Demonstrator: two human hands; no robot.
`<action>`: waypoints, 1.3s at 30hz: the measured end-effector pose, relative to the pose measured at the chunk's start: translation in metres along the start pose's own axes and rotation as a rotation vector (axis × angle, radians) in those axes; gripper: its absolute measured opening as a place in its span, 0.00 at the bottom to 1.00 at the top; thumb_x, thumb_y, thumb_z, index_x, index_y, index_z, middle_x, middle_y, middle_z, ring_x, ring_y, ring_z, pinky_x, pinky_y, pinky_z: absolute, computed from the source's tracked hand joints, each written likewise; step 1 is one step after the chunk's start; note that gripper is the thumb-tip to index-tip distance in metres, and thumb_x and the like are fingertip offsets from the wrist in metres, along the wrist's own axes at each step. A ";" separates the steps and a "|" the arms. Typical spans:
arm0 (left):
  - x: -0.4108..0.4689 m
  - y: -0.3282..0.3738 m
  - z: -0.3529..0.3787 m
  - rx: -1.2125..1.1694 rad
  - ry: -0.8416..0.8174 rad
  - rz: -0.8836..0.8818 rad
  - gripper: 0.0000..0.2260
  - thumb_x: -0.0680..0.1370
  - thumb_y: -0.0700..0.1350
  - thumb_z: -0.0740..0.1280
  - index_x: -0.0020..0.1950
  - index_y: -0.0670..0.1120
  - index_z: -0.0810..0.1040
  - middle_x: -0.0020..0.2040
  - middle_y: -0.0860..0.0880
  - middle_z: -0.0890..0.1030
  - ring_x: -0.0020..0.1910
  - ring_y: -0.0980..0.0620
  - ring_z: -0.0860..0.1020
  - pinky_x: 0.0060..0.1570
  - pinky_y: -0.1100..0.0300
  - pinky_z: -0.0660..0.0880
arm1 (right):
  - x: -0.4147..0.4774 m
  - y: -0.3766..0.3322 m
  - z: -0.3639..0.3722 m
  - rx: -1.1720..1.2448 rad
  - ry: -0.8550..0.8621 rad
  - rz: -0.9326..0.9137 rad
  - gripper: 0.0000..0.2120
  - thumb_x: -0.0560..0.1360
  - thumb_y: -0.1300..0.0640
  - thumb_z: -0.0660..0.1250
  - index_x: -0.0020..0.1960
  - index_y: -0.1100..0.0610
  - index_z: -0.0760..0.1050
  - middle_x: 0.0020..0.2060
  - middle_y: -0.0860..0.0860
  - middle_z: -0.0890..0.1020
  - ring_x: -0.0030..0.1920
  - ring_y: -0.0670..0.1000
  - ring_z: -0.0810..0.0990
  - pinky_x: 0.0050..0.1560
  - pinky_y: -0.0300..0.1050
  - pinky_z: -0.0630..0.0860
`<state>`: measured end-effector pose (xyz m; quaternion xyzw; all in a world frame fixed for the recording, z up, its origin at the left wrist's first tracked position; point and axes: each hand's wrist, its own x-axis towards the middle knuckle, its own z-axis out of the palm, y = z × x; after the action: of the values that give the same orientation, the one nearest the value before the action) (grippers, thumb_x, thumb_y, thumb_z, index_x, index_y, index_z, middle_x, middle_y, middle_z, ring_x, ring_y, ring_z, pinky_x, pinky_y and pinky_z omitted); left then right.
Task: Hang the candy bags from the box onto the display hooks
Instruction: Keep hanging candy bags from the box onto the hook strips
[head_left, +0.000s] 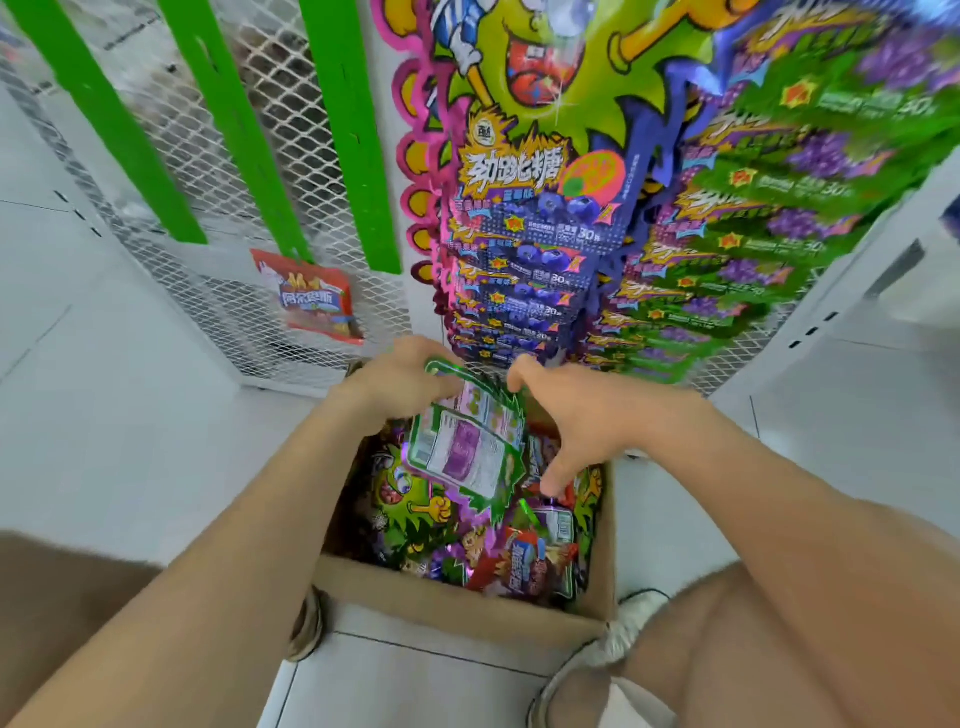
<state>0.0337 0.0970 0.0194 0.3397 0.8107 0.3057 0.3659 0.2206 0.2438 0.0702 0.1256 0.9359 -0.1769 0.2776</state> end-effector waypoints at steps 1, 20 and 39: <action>-0.005 0.005 -0.001 -0.090 0.078 -0.064 0.05 0.81 0.43 0.73 0.56 0.45 0.84 0.47 0.43 0.83 0.42 0.46 0.80 0.43 0.49 0.78 | -0.004 0.000 0.003 0.038 -0.009 -0.009 0.58 0.58 0.40 0.88 0.74 0.49 0.54 0.63 0.52 0.72 0.61 0.54 0.74 0.56 0.50 0.75; -0.110 0.102 -0.042 0.040 -0.138 0.200 0.15 0.78 0.62 0.73 0.55 0.53 0.88 0.52 0.57 0.87 0.57 0.57 0.83 0.59 0.58 0.76 | -0.064 -0.004 -0.038 -0.005 0.468 -0.271 0.15 0.71 0.48 0.77 0.34 0.53 0.75 0.26 0.52 0.76 0.30 0.53 0.72 0.35 0.36 0.62; -0.116 0.133 -0.030 -1.009 0.176 0.278 0.13 0.81 0.38 0.70 0.66 0.38 0.81 0.60 0.38 0.86 0.58 0.40 0.86 0.58 0.43 0.83 | -0.102 -0.012 -0.086 0.769 1.259 -0.264 0.04 0.82 0.56 0.70 0.49 0.51 0.83 0.42 0.43 0.86 0.44 0.40 0.81 0.47 0.38 0.76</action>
<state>0.1112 0.0774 0.1798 0.1986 0.5377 0.7309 0.3705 0.2586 0.2530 0.1977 0.1781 0.7973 -0.4181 -0.3973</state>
